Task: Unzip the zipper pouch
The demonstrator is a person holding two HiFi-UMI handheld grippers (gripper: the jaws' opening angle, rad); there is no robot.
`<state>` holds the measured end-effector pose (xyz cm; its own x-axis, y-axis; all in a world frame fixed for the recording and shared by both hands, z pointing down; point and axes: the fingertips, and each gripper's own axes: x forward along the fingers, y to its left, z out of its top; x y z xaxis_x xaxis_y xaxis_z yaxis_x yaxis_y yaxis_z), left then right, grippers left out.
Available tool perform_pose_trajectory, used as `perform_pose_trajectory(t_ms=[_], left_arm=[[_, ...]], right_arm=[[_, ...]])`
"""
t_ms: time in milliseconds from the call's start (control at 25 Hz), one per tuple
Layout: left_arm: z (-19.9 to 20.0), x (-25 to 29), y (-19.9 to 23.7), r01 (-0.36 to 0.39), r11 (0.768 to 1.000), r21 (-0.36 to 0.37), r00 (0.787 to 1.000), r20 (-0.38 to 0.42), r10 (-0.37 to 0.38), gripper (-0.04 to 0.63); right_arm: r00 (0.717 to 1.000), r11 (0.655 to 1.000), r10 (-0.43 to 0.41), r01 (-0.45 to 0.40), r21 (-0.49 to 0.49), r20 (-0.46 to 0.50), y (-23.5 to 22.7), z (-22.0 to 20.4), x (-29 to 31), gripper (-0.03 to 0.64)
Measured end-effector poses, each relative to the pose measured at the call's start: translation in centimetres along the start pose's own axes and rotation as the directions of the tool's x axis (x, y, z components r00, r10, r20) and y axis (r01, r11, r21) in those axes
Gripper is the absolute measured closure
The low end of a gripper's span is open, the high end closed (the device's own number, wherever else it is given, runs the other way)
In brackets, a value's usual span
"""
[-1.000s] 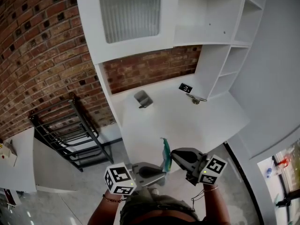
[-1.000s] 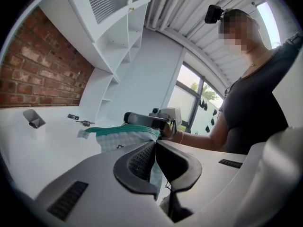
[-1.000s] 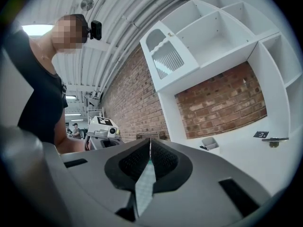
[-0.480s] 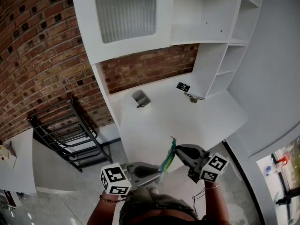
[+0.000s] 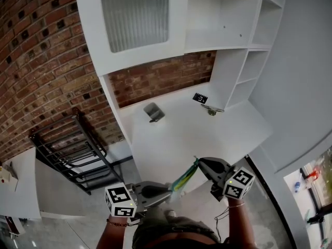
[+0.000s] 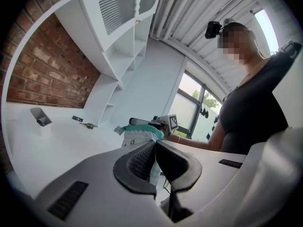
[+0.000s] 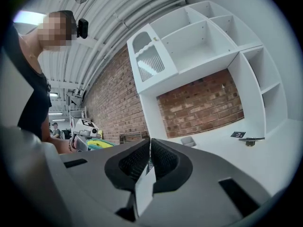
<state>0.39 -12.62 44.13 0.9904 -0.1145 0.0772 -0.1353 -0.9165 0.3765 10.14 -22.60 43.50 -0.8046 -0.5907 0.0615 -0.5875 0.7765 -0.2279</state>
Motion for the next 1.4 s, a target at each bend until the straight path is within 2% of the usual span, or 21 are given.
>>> perform_pose_trajectory(t_ms=[560,840,1040,1400], left_arm=[[-0.8,-1.6,1.3,-0.022,1.0,-0.021,1.0,-0.005,0.022,0.586],[-0.6,-1.0,2.2,-0.043,0.999,0.018,0.999,-0.011,0.043,0.586],[-0.9,-0.2,3.4,-0.067,0.995,0.071,0.996,-0.06,0.072,0.586],[-1.4,0.7,7.5,-0.109,0.99,0.089,0.985,-0.125,0.119,0.586]], right_arm=[[0.997,0.997,-0.074,0.074,0.007,-0.011,-1.9,-0.5,-0.6,0.611],[0.991,0.991,-0.131,0.131,0.023,0.03,-2.6,-0.3,-0.9,0.611],[0.985,0.987,-0.158,0.155,0.05,0.068,-3.3,-0.1,-1.5,0.607],[0.974,0.975,-0.212,0.205,0.086,0.082,-4.6,-0.8,-3.8,0.607]])
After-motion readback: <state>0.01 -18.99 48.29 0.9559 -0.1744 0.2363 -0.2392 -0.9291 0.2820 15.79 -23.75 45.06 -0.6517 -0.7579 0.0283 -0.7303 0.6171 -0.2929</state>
